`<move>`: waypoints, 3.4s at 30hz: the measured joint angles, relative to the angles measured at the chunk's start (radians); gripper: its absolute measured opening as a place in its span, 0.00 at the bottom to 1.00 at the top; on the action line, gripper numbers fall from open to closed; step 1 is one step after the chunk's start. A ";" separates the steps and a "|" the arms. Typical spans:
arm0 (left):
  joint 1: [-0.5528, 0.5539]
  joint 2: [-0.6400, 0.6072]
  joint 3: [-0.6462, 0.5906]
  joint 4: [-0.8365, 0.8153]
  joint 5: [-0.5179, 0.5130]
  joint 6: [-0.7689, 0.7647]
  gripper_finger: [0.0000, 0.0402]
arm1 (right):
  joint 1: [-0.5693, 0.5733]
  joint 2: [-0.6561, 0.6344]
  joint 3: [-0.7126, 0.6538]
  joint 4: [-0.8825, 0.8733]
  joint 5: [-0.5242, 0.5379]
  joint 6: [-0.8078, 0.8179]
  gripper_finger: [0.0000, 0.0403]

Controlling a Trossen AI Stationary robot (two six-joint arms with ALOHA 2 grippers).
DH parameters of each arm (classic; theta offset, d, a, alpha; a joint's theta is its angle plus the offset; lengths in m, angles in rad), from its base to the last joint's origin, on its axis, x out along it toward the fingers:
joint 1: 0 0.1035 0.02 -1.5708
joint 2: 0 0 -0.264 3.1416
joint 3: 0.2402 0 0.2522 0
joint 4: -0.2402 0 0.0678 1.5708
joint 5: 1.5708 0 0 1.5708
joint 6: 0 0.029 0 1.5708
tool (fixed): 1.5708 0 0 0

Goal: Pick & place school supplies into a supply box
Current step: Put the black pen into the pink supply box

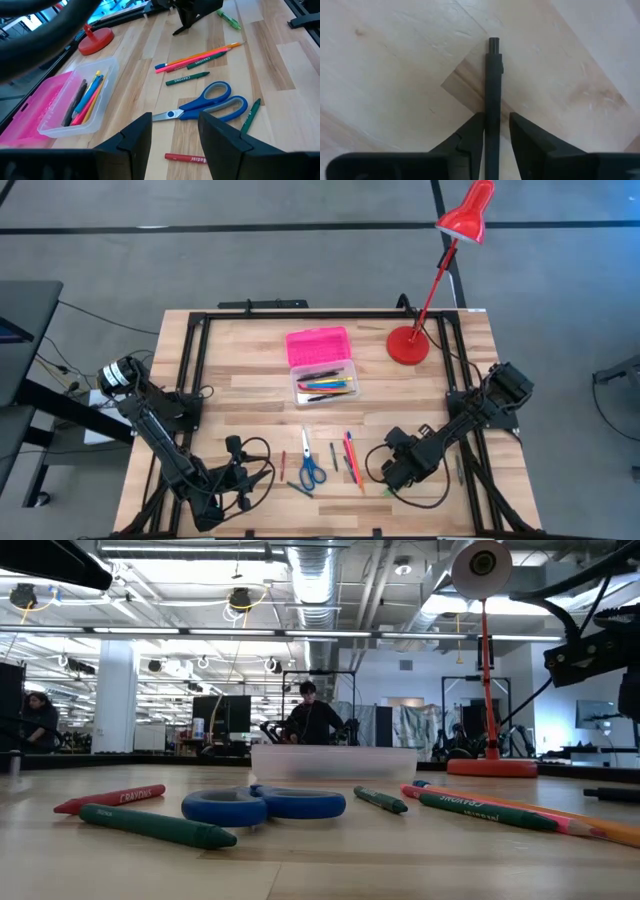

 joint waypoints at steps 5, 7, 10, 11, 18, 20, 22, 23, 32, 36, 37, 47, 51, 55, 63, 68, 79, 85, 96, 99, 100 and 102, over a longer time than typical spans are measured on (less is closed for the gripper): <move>0.000 0.000 0.000 0.000 0.001 -0.001 0.39 | 0.012 0.000 0.000 -0.001 -0.010 0.018 0.23; 0.000 0.000 0.000 0.000 0.001 -0.001 0.39 | 0.017 0.000 0.000 -0.001 -0.014 0.021 0.23; 0.000 0.000 0.000 0.000 0.020 -0.001 0.39 | 0.022 0.000 0.000 -0.001 -0.014 0.026 0.23; 0.000 0.000 0.000 0.000 0.020 -0.002 0.39 | 0.022 0.000 0.000 -0.001 -0.014 0.026 0.23; 0.000 0.000 0.000 0.000 0.020 -0.002 0.39 | 0.022 0.001 -0.001 0.010 0.019 -0.018 0.15; 0.000 0.000 0.000 0.000 0.018 -0.002 0.39 | 0.017 0.001 -0.001 0.012 0.030 -0.032 0.09; 0.000 0.000 0.000 0.000 0.018 -0.002 0.39 | 0.012 0.001 -0.001 0.010 0.039 -0.049 0.04; 0.000 0.000 0.000 0.000 0.018 -0.002 0.39 | 0.011 0.001 -0.001 0.010 0.045 -0.061 0.03; 0.000 0.000 0.000 -0.001 0.013 0.000 0.39 | -0.012 0.001 -0.001 0.013 0.113 -0.149 0.05; 0.000 0.000 0.000 -0.002 0.009 0.006 0.39 | -0.027 0.005 0.008 0.010 0.191 -0.206 0.01; 0.000 0.000 0.000 -0.002 0.008 0.006 0.39 | -0.032 0.009 0.013 0.010 0.232 -0.219 0.02; 0.001 0.000 0.000 -0.015 -0.015 0.008 0.39 | -0.163 0.006 0.138 0.012 0.526 -0.552 0.01; 0.001 0.000 0.000 -0.024 -0.019 0.008 0.39 | -0.274 0.004 0.203 0.086 0.626 -0.760 0.01; 0.001 0.000 0.000 -0.027 -0.019 0.008 0.39 | -0.399 0.004 0.233 0.300 0.609 -1.053 0.02; 0.001 0.000 0.000 -0.054 -0.011 -0.009 0.39 | -0.589 0.003 0.236 0.732 0.439 -1.462 0.02; 0.001 0.000 0.000 -0.087 -0.010 -0.050 0.39 | -0.655 0.004 0.236 0.780 0.342 -1.472 0.02; 0.001 0.000 0.000 -0.082 0.008 -0.095 0.39 | -0.685 0.121 0.237 0.799 0.292 -1.478 0.02; 0.001 0.000 0.000 -0.086 0.010 -0.090 0.39 | -0.698 0.136 0.237 0.792 0.292 -1.478 0.08; 0.001 0.000 0.000 -0.090 0.010 -0.087 0.39 | -0.690 0.130 0.237 0.759 0.266 -1.480 0.09; 0.001 0.000 0.000 -0.090 0.010 -0.087 0.39 | -0.683 0.130 0.237 0.751 0.272 -1.479 0.13; 0.001 0.000 0.000 -0.090 0.010 -0.087 0.39 | -0.681 0.130 0.237 0.750 0.273 -1.478 0.14; 0.001 0.000 0.000 -0.090 0.009 -0.086 0.39 | -0.678 0.130 0.237 0.750 0.274 -1.479 0.17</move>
